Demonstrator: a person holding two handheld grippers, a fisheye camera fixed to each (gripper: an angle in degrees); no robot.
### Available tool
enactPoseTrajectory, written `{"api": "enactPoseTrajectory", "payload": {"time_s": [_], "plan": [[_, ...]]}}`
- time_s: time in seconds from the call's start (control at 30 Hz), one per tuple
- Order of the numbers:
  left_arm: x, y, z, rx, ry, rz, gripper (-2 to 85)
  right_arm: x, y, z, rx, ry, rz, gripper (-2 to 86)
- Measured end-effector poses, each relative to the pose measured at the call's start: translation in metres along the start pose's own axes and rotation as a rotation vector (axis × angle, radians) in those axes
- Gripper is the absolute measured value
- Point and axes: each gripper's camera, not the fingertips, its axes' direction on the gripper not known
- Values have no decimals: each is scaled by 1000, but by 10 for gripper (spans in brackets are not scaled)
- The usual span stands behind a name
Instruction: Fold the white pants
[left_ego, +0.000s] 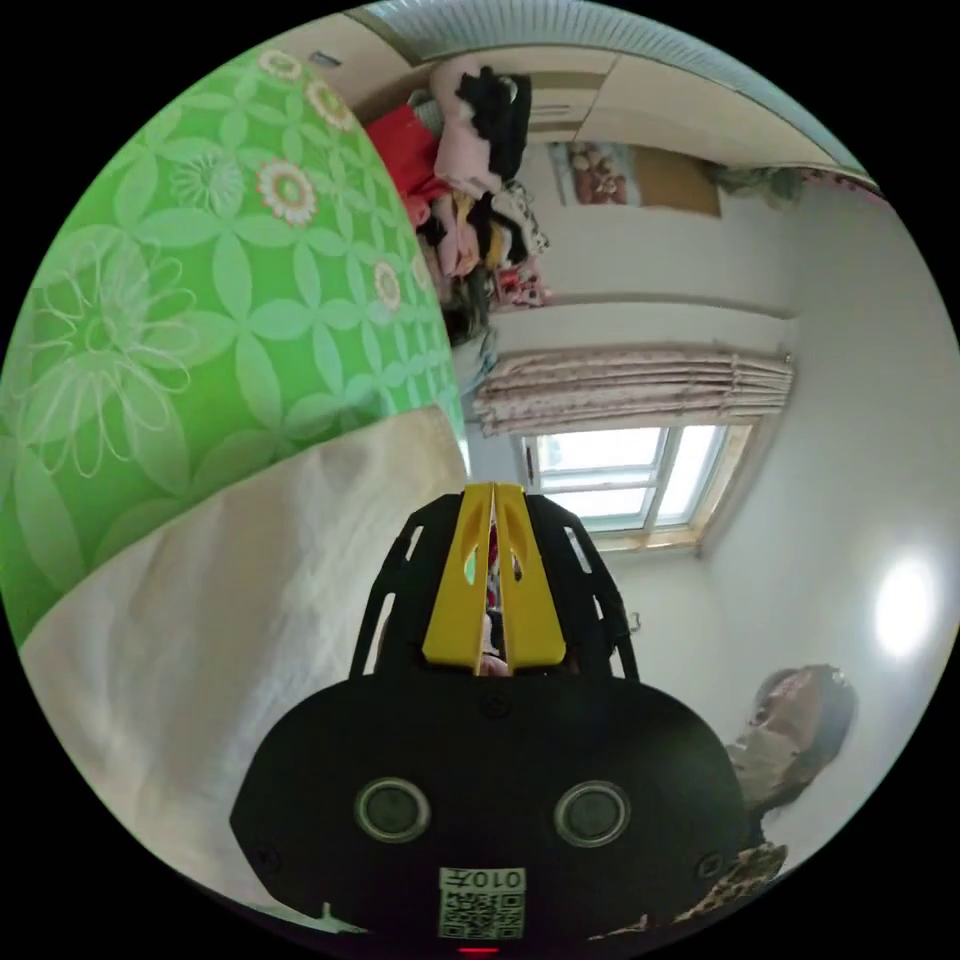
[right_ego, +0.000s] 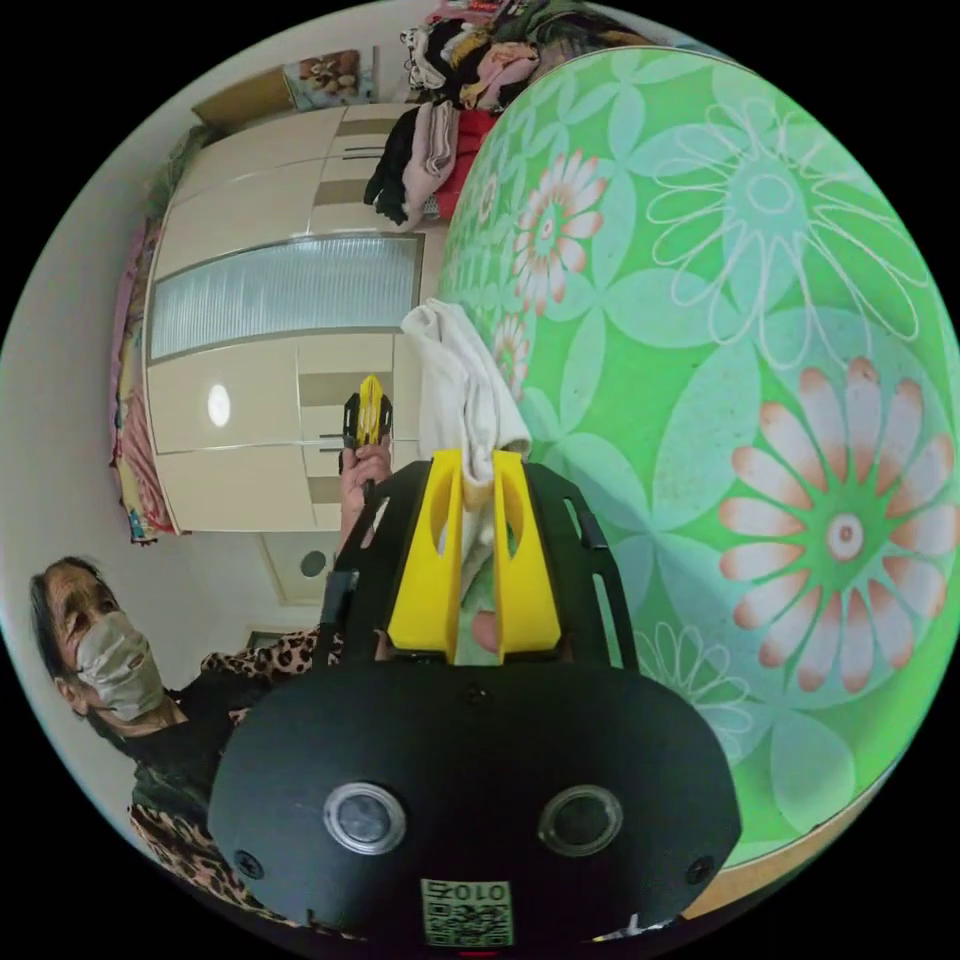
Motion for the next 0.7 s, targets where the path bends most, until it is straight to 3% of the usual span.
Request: {"api": "enactPoseTrajectory", "payload": {"time_s": [0.07,0.17,0.2,0.27,0.33,0.43,0.6,0.67,0.7], "plan": [[-3,8,-28,130,66,27,0,1,3,-4,47,10,15,56],[3,17,-15,7,-73,81,-1,-18,19,-28,317,127,33,35],[2,21,-9,-19,-109,80,-1,-40,17,-28,364,161,-62,32],[-5,46,10,-62,-187,131,-2,-77,-5,-6,266,170,-217,29],[-18,65,24,-103,-212,135,-1,-120,-52,50,28,155,-375,26],[-37,95,40,-95,-300,191,-1,-166,-106,122,-112,250,-508,25],[-50,111,27,12,-237,194,-1,-172,-196,218,-237,298,-497,22],[-55,117,22,36,-218,197,-2,-145,-230,236,-235,460,-405,18],[-57,118,20,44,-203,195,-2,-122,-247,238,-277,344,-373,16]]}}
